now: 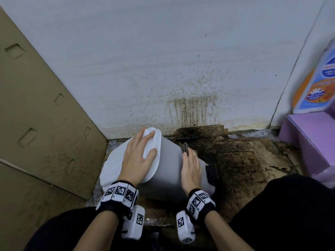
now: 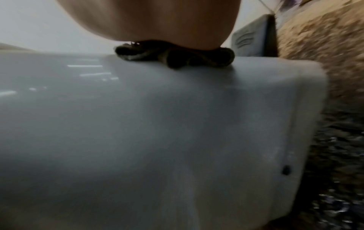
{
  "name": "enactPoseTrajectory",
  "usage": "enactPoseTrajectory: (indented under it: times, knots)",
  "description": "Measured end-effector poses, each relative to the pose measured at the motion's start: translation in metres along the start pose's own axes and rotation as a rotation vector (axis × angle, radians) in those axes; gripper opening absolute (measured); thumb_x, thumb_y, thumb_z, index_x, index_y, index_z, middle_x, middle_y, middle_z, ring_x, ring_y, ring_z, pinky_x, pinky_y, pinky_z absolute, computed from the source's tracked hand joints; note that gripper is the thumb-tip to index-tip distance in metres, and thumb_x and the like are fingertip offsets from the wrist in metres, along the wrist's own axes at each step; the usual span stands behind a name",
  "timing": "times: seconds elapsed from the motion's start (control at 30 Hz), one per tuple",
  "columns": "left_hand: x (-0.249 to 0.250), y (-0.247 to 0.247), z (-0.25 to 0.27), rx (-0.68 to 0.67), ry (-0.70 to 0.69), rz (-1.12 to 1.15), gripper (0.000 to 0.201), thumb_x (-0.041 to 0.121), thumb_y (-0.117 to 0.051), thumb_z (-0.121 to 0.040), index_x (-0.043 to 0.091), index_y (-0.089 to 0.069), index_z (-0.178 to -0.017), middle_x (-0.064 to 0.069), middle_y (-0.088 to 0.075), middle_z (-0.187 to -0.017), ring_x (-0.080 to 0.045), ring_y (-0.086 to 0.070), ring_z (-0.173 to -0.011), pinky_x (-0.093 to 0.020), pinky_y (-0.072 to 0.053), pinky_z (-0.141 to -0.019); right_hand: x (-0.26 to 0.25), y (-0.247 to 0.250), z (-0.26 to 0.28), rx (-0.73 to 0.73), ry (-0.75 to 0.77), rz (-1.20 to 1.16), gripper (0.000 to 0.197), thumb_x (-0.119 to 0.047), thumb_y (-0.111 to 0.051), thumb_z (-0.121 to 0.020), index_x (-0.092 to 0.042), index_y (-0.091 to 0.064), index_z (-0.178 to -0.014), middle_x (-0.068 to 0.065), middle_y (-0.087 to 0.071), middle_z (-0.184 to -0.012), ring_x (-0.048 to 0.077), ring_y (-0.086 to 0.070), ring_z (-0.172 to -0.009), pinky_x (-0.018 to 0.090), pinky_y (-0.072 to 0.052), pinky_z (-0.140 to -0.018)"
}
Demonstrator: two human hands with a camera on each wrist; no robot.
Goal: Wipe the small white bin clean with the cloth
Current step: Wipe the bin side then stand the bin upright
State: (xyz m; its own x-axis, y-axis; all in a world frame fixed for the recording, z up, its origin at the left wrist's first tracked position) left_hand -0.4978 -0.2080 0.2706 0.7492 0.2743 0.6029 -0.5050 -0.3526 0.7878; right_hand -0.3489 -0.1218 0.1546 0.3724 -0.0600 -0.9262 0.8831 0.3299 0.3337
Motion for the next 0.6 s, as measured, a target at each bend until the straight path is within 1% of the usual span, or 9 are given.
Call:
enactPoseTrajectory:
  times: [0.07,0.13,0.23,0.27,0.33,0.4,0.47,0.57,0.6]
  knots:
    - [0.001,-0.001,0.0,0.004,-0.008,-0.004,0.057,0.047,-0.038,-0.09,0.045,-0.038,-0.147,0.013,-0.02,-0.163,-0.012,-0.017,-0.149,-0.033,-0.017,-0.117,-0.025,-0.007,0.01,-0.036,0.047,-0.045,0.056,-0.047,-0.019,-0.106,-0.029,-0.016,-0.159,-0.016,-0.011,-0.165,0.001,-0.004,-0.152,0.032,-0.001,-0.125]
    - [0.0,-0.002,-0.001,0.013,-0.017,-0.01,0.06,0.053,-0.035,-0.088,0.045,-0.038,-0.147,0.014,-0.021,-0.163,-0.011,-0.018,-0.149,-0.034,-0.018,-0.118,-0.05,-0.015,0.022,-0.078,0.131,-0.065,0.063,-0.054,-0.012,-0.1,-0.032,-0.011,-0.158,-0.022,-0.005,-0.163,-0.003,0.002,-0.15,0.032,0.001,-0.125]
    - [0.0,-0.004,-0.002,0.024,-0.017,-0.013,0.062,0.056,-0.033,-0.086,0.046,-0.037,-0.147,0.016,-0.02,-0.163,-0.008,-0.017,-0.149,-0.035,-0.019,-0.119,-0.07,-0.025,0.035,-0.13,0.281,-0.05,0.069,-0.063,-0.002,-0.091,-0.038,-0.002,-0.156,-0.028,0.008,-0.158,-0.01,0.01,-0.147,0.023,0.006,-0.122]
    - [0.0,-0.004,-0.002,0.025,-0.011,-0.012,0.061,0.056,-0.034,-0.086,0.047,-0.037,-0.147,0.016,-0.02,-0.163,-0.008,-0.017,-0.149,-0.036,-0.019,-0.119,-0.068,-0.025,0.036,-0.139,0.324,-0.041,0.068,-0.063,-0.002,-0.091,-0.04,-0.001,-0.155,-0.027,0.009,-0.16,-0.01,0.01,-0.147,0.022,0.006,-0.121]
    - [0.0,-0.004,-0.002,0.019,-0.005,-0.008,0.06,0.055,-0.035,-0.087,0.048,-0.035,-0.147,0.018,-0.019,-0.163,-0.008,-0.016,-0.149,-0.037,-0.019,-0.119,-0.056,-0.019,0.032,-0.132,0.417,-0.007,0.064,-0.058,-0.007,-0.097,-0.036,-0.006,-0.157,-0.023,0.001,-0.165,-0.009,0.005,-0.149,0.021,0.002,-0.121]
    - [0.0,-0.004,-0.002,0.002,-0.011,-0.004,0.06,0.056,-0.035,-0.087,0.05,-0.035,-0.146,0.019,-0.018,-0.163,-0.007,-0.016,-0.149,-0.036,-0.019,-0.118,-0.037,-0.011,0.024,-0.114,0.47,0.047,0.059,-0.051,-0.011,-0.101,-0.034,-0.009,-0.157,-0.02,-0.007,-0.165,-0.006,-0.001,-0.15,0.02,-0.003,-0.122]
    - [0.0,-0.004,-0.002,-0.001,-0.006,0.002,0.058,0.054,-0.037,-0.088,0.05,-0.035,-0.146,0.02,-0.017,-0.163,-0.008,-0.016,-0.149,-0.038,-0.019,-0.118,-0.014,-0.005,0.016,-0.104,0.443,0.071,0.057,-0.05,-0.012,-0.101,-0.035,-0.009,-0.156,-0.02,-0.008,-0.165,-0.006,-0.004,-0.15,0.021,-0.005,-0.123]
    - [-0.002,-0.002,-0.004,-0.001,0.012,0.017,0.056,0.051,-0.039,-0.09,0.051,-0.035,-0.145,0.021,-0.017,-0.162,-0.008,-0.016,-0.149,-0.04,-0.02,-0.119,0.023,0.003,0.005,-0.079,0.304,0.044,0.056,-0.052,-0.014,-0.099,-0.039,-0.01,-0.153,-0.017,-0.01,-0.165,-0.006,-0.005,-0.15,0.026,-0.007,-0.125]
    - [-0.002,-0.002,-0.004,-0.003,0.018,0.019,0.056,0.05,-0.039,-0.09,0.051,-0.035,-0.145,0.021,-0.017,-0.162,-0.009,-0.016,-0.149,-0.04,-0.02,-0.119,0.034,0.006,0.002,-0.077,0.25,0.044,0.055,-0.051,-0.015,-0.099,-0.039,-0.01,-0.152,-0.015,-0.01,-0.166,-0.004,-0.005,-0.151,0.026,-0.005,-0.125]
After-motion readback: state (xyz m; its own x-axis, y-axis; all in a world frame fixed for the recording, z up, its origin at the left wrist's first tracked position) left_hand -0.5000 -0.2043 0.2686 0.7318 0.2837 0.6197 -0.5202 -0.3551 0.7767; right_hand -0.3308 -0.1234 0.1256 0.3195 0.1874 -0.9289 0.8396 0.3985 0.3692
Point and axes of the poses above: each hand's wrist, its own z-axis away from the middle knuckle, its own y-axis out of the back of the hand, x = y × z, the point moved 3 cm from there along -z, towards the middle knuckle
